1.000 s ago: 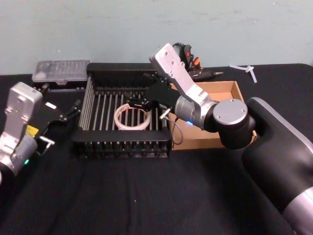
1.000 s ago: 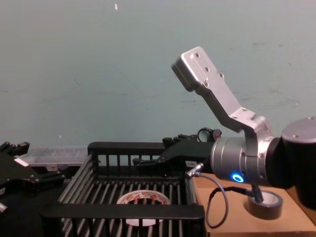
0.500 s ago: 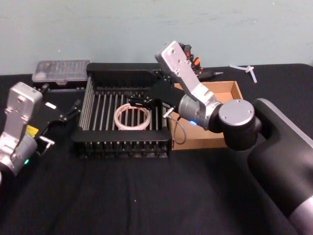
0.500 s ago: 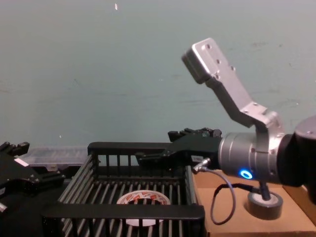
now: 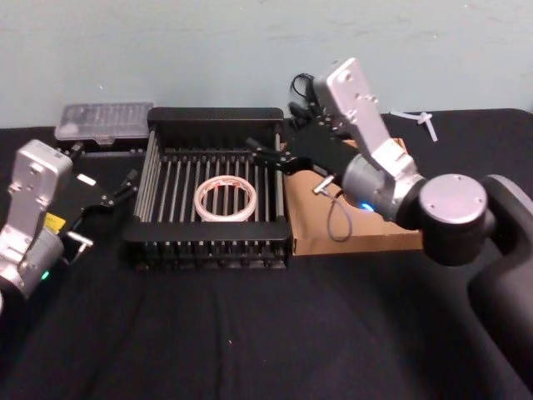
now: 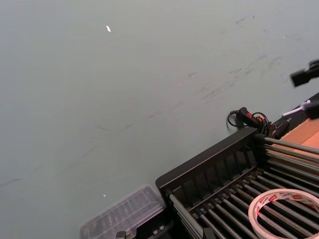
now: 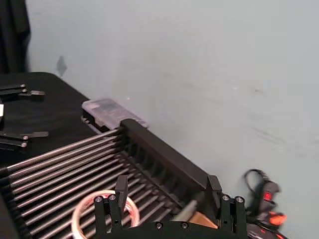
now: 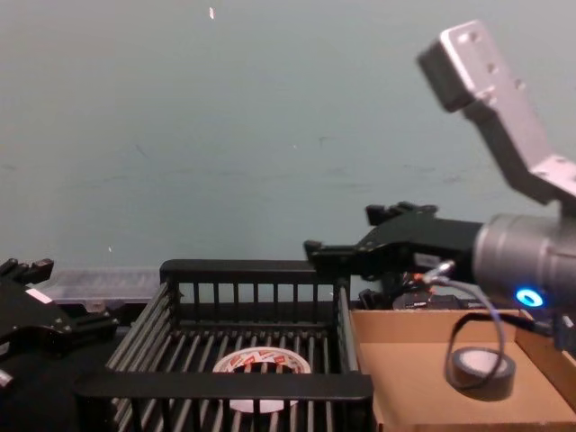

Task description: Pick up the white tape and place it into the black box , Pick up the silver tape and place it into the brown box.

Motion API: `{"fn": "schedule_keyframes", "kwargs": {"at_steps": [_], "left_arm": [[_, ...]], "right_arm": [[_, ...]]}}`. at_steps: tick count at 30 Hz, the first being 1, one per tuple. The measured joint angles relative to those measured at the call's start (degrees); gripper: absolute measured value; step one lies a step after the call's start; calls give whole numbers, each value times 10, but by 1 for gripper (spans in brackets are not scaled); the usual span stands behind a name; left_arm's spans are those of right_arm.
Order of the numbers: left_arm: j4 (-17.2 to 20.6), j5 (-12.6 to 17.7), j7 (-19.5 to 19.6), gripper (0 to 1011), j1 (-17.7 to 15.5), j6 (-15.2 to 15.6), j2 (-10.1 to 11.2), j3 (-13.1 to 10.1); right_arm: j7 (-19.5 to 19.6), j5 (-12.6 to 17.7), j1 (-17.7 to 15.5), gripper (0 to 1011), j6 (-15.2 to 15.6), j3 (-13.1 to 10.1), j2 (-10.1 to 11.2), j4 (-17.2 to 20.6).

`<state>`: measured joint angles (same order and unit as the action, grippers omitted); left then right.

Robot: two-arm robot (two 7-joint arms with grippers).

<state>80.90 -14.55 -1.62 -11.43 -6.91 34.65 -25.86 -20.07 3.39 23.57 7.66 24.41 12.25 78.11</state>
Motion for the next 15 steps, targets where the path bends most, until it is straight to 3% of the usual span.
{"fn": "schedule_keyframes", "kwargs": {"at_steps": [8,15], "left_arm": [[0,0,0,1001,0,0,0,0],[0,0,0,1001,0,0,0,0]], "right_arm": [[29,3,-47,1002,7,-37,30,61],[53,-5,-77,1002,10,-67,45,78]]}}
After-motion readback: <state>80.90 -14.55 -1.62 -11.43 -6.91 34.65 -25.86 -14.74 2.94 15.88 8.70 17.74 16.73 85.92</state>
